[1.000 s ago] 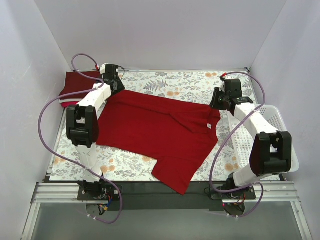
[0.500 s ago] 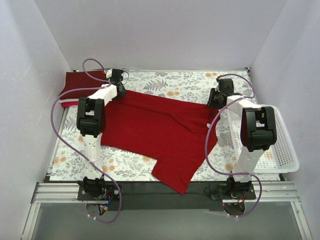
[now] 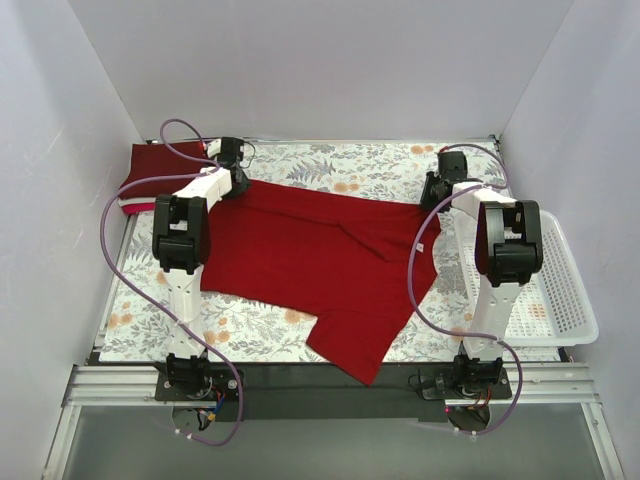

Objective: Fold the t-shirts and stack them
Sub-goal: Fold the tshirt

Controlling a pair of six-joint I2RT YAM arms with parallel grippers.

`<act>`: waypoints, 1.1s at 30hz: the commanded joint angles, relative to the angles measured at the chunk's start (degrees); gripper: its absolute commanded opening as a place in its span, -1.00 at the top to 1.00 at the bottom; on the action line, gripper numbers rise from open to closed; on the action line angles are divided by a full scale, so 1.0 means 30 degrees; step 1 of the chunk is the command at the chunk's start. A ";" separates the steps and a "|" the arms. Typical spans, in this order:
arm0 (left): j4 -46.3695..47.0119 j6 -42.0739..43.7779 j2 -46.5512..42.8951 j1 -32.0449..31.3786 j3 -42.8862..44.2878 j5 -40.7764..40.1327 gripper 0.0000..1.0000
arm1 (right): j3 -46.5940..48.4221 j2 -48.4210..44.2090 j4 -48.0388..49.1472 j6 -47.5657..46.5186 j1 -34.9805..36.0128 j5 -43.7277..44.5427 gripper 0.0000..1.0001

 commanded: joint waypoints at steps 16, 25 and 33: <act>-0.2173 -0.0658 -0.5078 0.0343 -0.1458 0.2100 -0.30 | 0.3741 -0.0672 -0.2636 -0.2601 -0.1088 -0.0555 0.07; -0.1999 -0.0336 -1.2222 -0.1442 -0.5253 0.2394 -0.53 | -0.0534 -0.6795 -0.2724 -0.5033 0.2037 -0.1230 0.01; -0.0681 0.0104 -1.9958 -0.2616 -1.4222 0.1604 -0.53 | -0.5399 -0.8851 -0.1439 -0.6969 0.7053 0.0585 0.09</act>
